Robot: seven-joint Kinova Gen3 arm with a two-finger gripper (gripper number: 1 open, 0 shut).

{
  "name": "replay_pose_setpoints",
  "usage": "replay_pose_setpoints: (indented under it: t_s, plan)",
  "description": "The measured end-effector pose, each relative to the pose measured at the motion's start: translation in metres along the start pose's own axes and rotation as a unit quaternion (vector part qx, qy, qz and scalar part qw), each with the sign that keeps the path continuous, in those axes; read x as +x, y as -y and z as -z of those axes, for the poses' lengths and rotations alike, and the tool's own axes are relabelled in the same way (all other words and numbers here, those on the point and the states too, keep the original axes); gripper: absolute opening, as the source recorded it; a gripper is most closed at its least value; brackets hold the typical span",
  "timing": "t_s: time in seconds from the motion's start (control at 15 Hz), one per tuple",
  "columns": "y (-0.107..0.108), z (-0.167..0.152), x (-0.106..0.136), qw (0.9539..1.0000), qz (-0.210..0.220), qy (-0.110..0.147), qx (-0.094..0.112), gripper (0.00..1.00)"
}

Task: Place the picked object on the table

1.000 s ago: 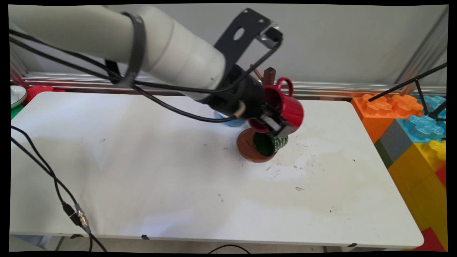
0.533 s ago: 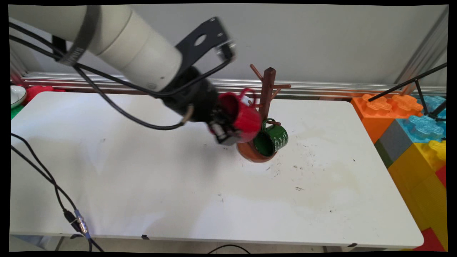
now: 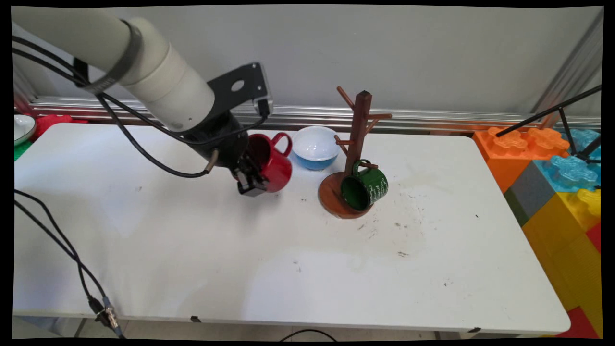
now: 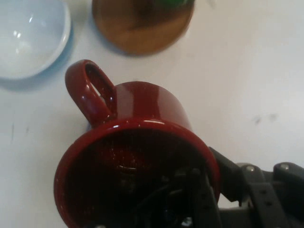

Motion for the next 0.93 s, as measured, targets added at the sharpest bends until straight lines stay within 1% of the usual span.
replay_pose_setpoints:
  t_s: [0.2,0.4,0.67,0.93]
  plan:
    - [0.016,-0.025,-0.007,0.9994,-0.015,0.031,0.004,0.00]
    - [0.033,-0.053,-0.007,0.9978,-0.030,0.058,0.005,0.00]
    - [0.053,-0.083,-0.004,0.9957,-0.046,0.080,0.002,0.00]
    - [0.067,-0.104,0.002,0.9942,-0.055,0.092,-0.004,0.00]
